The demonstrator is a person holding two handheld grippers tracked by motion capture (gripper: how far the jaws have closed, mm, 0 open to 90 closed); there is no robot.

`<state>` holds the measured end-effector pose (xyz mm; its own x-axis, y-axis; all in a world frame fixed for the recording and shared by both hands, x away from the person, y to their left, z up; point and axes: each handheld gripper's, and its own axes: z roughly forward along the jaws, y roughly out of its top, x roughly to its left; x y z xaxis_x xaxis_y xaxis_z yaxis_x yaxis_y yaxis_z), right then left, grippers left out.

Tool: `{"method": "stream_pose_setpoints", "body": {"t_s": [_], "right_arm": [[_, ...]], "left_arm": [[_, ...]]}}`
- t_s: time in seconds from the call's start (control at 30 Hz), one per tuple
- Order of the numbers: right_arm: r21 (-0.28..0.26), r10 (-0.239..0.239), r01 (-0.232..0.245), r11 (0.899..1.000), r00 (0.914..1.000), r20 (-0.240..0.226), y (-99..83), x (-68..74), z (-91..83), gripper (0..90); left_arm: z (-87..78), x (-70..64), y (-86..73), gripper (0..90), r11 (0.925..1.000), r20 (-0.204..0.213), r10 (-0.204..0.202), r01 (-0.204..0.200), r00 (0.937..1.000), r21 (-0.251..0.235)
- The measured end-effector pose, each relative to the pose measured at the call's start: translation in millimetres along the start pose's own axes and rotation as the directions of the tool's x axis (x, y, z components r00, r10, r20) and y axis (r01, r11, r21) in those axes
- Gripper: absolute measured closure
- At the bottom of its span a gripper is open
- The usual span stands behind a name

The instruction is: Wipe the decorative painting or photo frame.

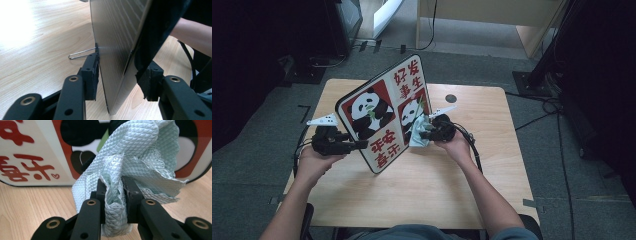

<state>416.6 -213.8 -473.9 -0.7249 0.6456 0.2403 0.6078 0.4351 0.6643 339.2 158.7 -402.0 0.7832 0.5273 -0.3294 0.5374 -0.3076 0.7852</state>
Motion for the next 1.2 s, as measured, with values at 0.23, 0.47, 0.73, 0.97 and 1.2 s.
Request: {"method": "stream_pose_setpoints", "body": {"t_s": [0.23,0.47,0.73,0.97,1.2], "right_arm": [[0.010,0.002,-0.002,1.000,1.0000,0.005,-0.2,-0.1,-3.5,77.8],[-0.058,-0.018,0.018,0.998,0.9998,0.007,11.8,8.4,-28.0,77.9],[-0.114,-0.094,0.094,0.989,0.9956,0.005,47.3,32.4,-60.1,77.9],[-0.198,-0.133,0.127,0.972,0.9910,-0.016,83.0,50.6,-87.2,77.8],[-0.218,-0.199,0.192,0.957,0.9799,-0.011,121.2,70.6,-98.2,77.8]], "left_arm": [[-1.0,2.2,-0.5,49.4,0.9999,0.002,-0.016,0.016,0.9999,-0.006],[-1.3,2.4,-0.5,44.4,0.9997,0.001,-0.019,0.019,0.9998,-0.012],[-0.7,1.0,-0.7,42.1,0.9999,-0.001,-0.014,0.014,0.9999,-0.007],[0.1,-0.7,-0.9,40.3,0.9999,-0.004,-0.006,0.006,1.0000,-0.011],[0.8,-0.9,-2.1,39.0,0.9999,-0.004,-0.002,0.002,1.0000,-0.012]]}}
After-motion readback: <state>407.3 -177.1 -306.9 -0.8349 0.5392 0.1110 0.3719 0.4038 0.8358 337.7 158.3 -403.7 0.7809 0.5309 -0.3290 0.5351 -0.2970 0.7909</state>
